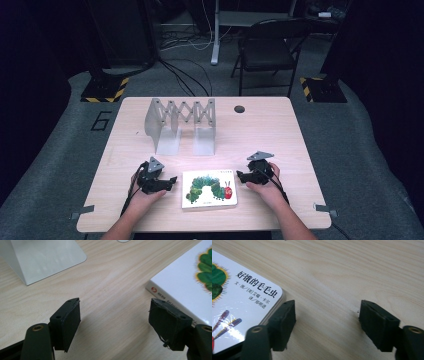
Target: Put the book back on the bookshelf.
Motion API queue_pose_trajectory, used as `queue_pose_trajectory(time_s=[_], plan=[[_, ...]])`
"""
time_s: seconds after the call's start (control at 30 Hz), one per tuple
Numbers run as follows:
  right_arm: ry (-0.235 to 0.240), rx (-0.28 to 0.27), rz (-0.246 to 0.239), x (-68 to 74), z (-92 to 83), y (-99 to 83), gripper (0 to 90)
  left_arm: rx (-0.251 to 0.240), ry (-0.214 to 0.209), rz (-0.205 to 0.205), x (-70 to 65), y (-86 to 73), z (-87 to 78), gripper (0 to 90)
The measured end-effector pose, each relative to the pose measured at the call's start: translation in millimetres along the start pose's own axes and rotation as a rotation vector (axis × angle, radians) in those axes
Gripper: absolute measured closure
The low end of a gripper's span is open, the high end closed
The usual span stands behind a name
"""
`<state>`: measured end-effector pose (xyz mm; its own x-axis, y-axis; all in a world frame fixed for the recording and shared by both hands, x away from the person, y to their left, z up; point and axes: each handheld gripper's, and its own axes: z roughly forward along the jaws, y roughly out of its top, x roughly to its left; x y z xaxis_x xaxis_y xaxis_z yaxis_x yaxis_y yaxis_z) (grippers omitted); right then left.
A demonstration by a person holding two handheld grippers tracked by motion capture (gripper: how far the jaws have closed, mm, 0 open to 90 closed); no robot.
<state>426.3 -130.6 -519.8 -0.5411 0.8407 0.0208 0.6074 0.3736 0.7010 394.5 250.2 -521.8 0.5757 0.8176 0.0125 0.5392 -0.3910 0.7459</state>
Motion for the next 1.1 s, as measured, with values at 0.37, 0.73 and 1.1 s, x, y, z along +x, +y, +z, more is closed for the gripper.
queue_pose_trajectory(time_s=[0.37, 0.73, 1.1], plan=[[0.02, 0.026, 0.057, -2.2, -5.5, 5.3, 38.3, 0.012, -0.058, -0.02, -11.6, 2.6, -8.3, 25.9], [0.05, -0.012, 0.042, 4.5, -14.6, 14.3, 40.9, 0.038, -0.063, 0.043, -29.2, 1.9, -14.7, 25.9], [0.095, 0.012, 0.036, 10.1, -10.1, 18.7, 36.7, 0.04, -0.083, 0.045, -41.8, -0.8, -19.8, 26.9]])
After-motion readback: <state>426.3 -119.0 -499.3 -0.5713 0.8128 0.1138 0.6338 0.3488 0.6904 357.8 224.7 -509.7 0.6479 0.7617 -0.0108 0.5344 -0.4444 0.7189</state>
